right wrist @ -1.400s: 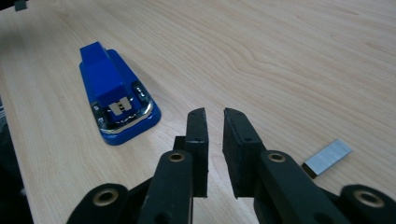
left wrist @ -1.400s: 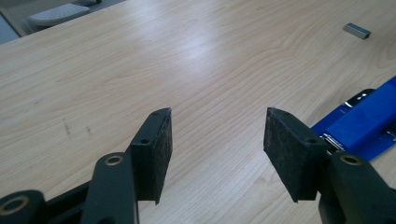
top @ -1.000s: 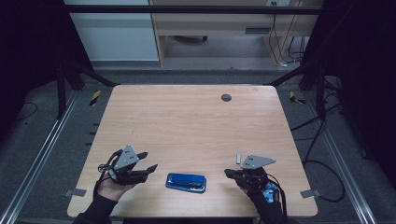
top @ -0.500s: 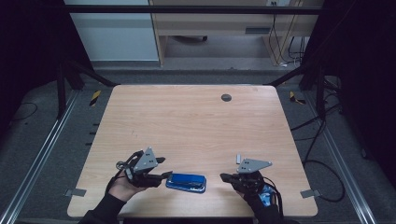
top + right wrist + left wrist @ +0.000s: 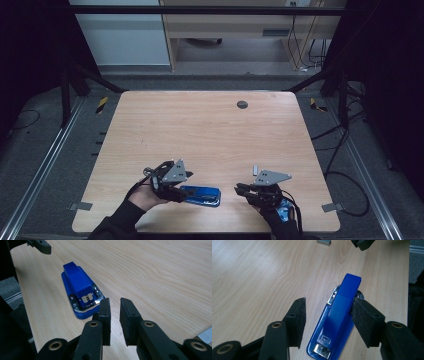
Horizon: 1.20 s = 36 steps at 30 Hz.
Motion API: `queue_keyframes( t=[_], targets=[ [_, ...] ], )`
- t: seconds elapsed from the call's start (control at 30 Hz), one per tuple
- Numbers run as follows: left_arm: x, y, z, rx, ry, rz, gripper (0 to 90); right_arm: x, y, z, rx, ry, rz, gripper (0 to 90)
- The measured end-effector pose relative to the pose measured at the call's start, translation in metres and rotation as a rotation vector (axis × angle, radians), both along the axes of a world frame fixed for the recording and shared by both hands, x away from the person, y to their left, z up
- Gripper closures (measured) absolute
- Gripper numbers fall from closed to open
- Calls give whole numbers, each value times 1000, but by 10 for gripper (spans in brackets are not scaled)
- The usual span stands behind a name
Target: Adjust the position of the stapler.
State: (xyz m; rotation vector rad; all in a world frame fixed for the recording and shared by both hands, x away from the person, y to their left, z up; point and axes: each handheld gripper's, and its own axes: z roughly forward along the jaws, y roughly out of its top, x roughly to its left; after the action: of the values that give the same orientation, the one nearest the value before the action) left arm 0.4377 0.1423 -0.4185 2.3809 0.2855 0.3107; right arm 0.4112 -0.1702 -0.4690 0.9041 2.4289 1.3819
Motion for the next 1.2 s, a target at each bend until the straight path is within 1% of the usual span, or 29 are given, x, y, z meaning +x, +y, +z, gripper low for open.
queue_keyframes(
  t=[0.17,0.4,0.47,0.6,0.73,0.8,1.0,1.13,1.2],
  targets=[
    [2,-9,-1,23,17,-58,441,0,0,-1,0,-4,-7,726],
    [5,-19,-6,50,27,-85,427,0,-1,-2,-5,-35,-30,597],
    [5,-21,-7,61,29,-91,425,1,-1,-3,-9,-35,-34,565],
    [6,-25,-10,62,33,-111,425,1,-1,-4,-17,-32,-38,536],
    [7,-28,-12,86,37,-129,436,1,-1,-5,-22,-32,-37,546],
    [7,-29,-13,87,37,-140,440,1,-1,-5,-23,-26,-32,571],
    [8,-33,-13,106,44,-166,456,1,0,-5,-27,-14,-17,645],
    [9,-37,-13,121,51,-183,468,1,0,-5,-30,-13,-7,666],
    [9,-39,-14,133,47,-189,471,1,0,-5,-33,-11,-6,670]
  ],
)
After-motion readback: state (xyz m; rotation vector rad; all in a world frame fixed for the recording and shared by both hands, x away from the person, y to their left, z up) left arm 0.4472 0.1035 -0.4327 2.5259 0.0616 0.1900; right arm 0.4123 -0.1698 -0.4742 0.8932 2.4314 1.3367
